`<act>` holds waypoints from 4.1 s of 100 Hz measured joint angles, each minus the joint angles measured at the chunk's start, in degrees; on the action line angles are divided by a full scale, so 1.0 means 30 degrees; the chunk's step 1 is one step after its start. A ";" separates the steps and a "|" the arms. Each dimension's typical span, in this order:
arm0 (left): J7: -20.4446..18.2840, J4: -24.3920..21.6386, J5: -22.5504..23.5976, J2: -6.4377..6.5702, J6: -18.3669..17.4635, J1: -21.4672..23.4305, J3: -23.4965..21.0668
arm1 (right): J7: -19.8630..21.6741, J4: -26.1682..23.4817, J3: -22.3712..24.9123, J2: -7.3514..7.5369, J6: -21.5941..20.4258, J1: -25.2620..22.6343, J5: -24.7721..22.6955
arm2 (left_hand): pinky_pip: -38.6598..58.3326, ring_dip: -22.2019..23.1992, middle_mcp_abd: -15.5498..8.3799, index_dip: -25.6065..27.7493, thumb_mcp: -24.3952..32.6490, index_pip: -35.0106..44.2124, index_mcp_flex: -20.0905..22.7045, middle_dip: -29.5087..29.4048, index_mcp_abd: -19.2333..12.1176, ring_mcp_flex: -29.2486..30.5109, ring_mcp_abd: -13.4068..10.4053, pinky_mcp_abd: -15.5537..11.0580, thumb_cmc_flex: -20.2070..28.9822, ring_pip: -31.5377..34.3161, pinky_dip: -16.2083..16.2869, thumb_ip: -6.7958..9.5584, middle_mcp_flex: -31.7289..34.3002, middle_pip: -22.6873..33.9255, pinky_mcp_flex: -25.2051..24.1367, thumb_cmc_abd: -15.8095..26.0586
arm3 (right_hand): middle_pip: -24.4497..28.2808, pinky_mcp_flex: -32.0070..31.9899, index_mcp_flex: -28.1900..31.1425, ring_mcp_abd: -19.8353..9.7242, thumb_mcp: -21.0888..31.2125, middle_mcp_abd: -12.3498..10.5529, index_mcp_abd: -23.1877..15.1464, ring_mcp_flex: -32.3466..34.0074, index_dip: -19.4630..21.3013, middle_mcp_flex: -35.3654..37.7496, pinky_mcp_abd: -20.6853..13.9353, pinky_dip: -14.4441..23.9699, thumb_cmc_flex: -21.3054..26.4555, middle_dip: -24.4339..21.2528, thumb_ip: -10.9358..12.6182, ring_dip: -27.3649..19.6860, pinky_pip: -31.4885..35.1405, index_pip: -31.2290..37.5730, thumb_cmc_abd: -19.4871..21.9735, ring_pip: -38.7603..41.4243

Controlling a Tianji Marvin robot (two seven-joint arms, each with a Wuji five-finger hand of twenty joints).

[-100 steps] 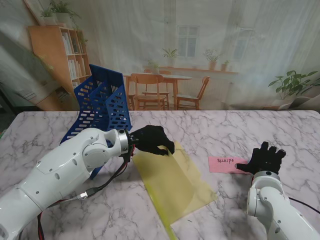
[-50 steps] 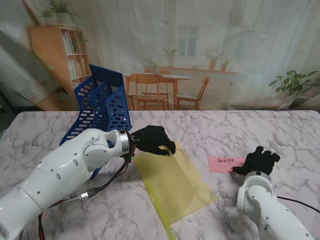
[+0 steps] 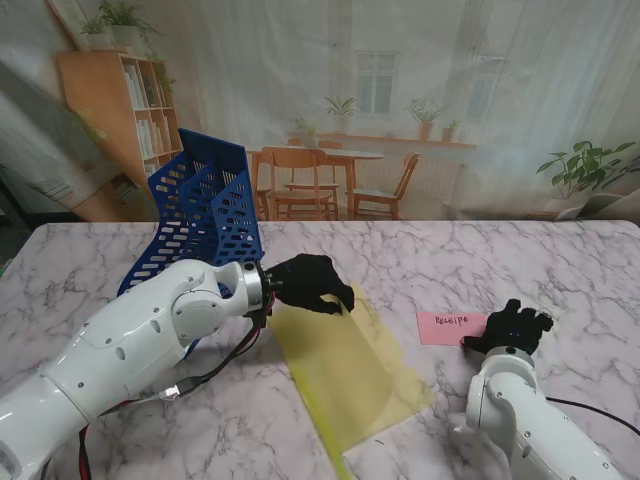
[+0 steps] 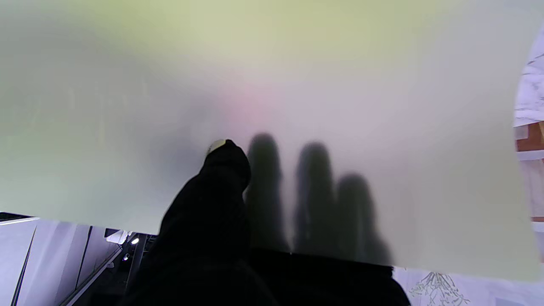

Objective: Open the sliding file folder, put the receipt in and insert it into the document holder

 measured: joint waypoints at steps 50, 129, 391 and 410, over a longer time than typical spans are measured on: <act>-0.0023 0.0071 -0.0045 -0.0047 -0.0008 -0.0150 0.0139 | -0.0980 0.0494 -0.0399 -0.0186 0.0379 0.0399 0.0832 | 0.0000 0.0000 0.0015 0.0025 0.0000 0.0000 -0.0004 -0.0002 0.0000 0.0000 0.0000 0.0000 0.0000 0.0000 0.0000 0.0000 0.0000 0.0004 0.0000 0.0000 | 0.2067 0.0236 0.0256 -0.0107 0.8185 -0.0531 -0.0477 0.0001 -0.0100 0.0000 0.0000 -0.0206 0.0690 0.0733 -0.1030 -0.0004 0.0356 0.2872 -0.0528 0.0000; 0.0060 0.0077 0.0026 -0.0064 -0.0021 -0.0216 0.0182 | -0.3732 0.0147 0.1558 -0.0850 -0.2204 -0.0691 0.1764 | 0.0000 0.0000 0.0022 0.0035 0.0002 0.0000 -0.0006 -0.0005 0.0000 0.0000 0.0001 -0.0002 0.0000 0.0000 0.0000 0.0000 -0.0002 0.0020 0.0000 0.0004 | 0.5954 0.0712 0.2560 -0.0963 0.7442 -0.2622 -0.4053 0.1149 -0.0877 0.2503 -0.0505 -0.0472 0.3728 0.2520 -0.1999 0.0282 0.1346 0.9432 -0.0322 0.2443; 0.1482 0.0633 0.0853 -0.0332 -0.0774 -0.0687 0.0504 | 1.0148 -0.4873 -0.5404 0.1257 -0.1073 0.6274 1.0978 | 0.0000 0.0000 0.0022 0.0168 0.0009 0.0153 -0.0223 -0.0013 0.0000 0.0000 0.0001 -0.0002 0.0000 -0.0001 0.0000 -0.0004 -0.0006 0.0034 0.0000 0.0130 | 0.6206 0.0482 0.3750 -0.0596 0.9303 -0.0909 -0.0184 0.1335 0.1807 0.3192 -0.1446 -0.0474 0.4884 0.2737 -0.2004 0.0542 0.1559 0.9391 -0.0477 0.2898; 0.1456 0.0632 0.0845 -0.0333 -0.0774 -0.0682 0.0489 | 1.0635 -0.4671 -0.5646 0.1245 -0.0859 0.6832 1.1096 | 0.0000 0.0000 0.0022 0.0167 0.0009 0.0154 -0.0223 -0.0014 0.0000 0.0000 0.0001 -0.0002 0.0000 -0.0001 0.0000 -0.0004 -0.0006 0.0034 0.0000 0.0130 | 0.6379 0.0444 0.3750 -0.0595 0.9303 -0.0825 -0.0169 0.1048 0.1822 0.3129 -0.1451 -0.0474 0.4885 0.2739 -0.2004 0.0555 0.1557 0.9391 -0.0474 0.2898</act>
